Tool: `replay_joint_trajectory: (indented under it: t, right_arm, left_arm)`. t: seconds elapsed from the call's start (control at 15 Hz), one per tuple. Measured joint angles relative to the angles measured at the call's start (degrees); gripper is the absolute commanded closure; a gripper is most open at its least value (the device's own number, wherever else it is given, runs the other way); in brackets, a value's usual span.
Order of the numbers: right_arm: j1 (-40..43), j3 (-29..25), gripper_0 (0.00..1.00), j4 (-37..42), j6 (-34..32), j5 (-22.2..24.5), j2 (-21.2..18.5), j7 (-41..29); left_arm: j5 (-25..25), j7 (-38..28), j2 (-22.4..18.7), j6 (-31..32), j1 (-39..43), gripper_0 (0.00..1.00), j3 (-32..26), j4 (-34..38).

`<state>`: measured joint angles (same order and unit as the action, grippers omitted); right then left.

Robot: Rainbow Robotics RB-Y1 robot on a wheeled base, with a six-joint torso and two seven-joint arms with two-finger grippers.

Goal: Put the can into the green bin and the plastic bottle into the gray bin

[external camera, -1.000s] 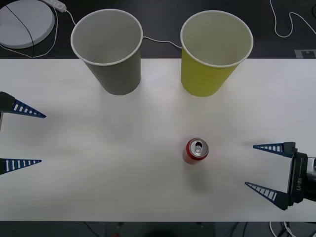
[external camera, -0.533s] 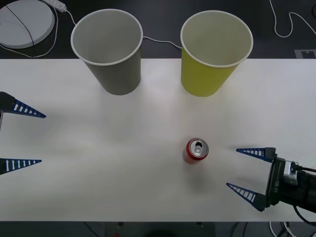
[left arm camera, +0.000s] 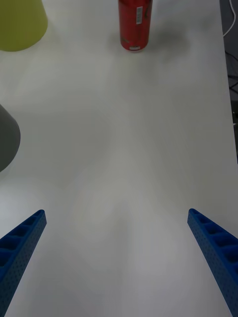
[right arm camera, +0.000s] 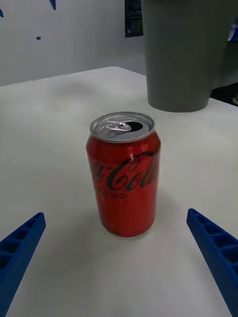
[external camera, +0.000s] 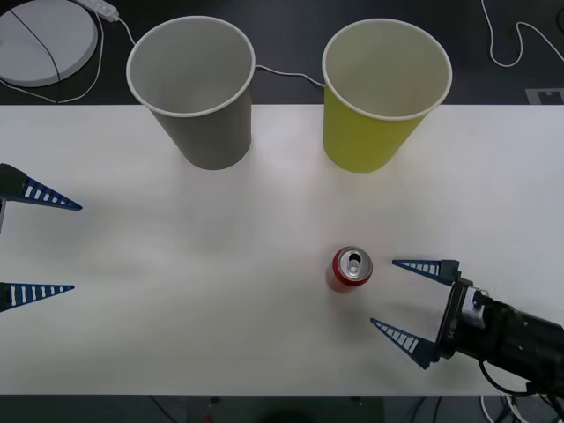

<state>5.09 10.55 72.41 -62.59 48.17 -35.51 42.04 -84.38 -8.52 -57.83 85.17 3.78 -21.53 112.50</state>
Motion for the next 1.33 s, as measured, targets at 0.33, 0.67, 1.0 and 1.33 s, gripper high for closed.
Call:
replay_joint_trajectory:
  t: [0.33, 0.67, 1.0, 1.33]
  right_arm:
    - [-1.1, 0.0, 0.00, -0.1, 3.2, 2.1, 3.5, 2.2]
    - [-4.9, 0.0, 0.00, -6.9, 2.1, 2.2, 7.9, 4.0]
    - [-6.5, 0.3, 0.00, -8.4, 2.9, 3.0, 10.3, 5.5]
    - [-7.7, 2.0, 0.00, -8.4, 4.9, 3.0, 11.8, 6.0]
  left_arm:
    - [0.0, 0.0, 0.0, 0.0, 0.0, 0.00, 0.0, 0.0]
    - [0.0, 0.0, 0.0, 0.0, 0.0, 0.00, 0.0, 0.0]
    - [0.0, 0.0, 0.0, 0.0, 0.0, 0.00, 0.0, 0.0]
    - [0.0, 0.0, 0.0, 0.0, 0.0, 0.00, 0.0, 0.0]
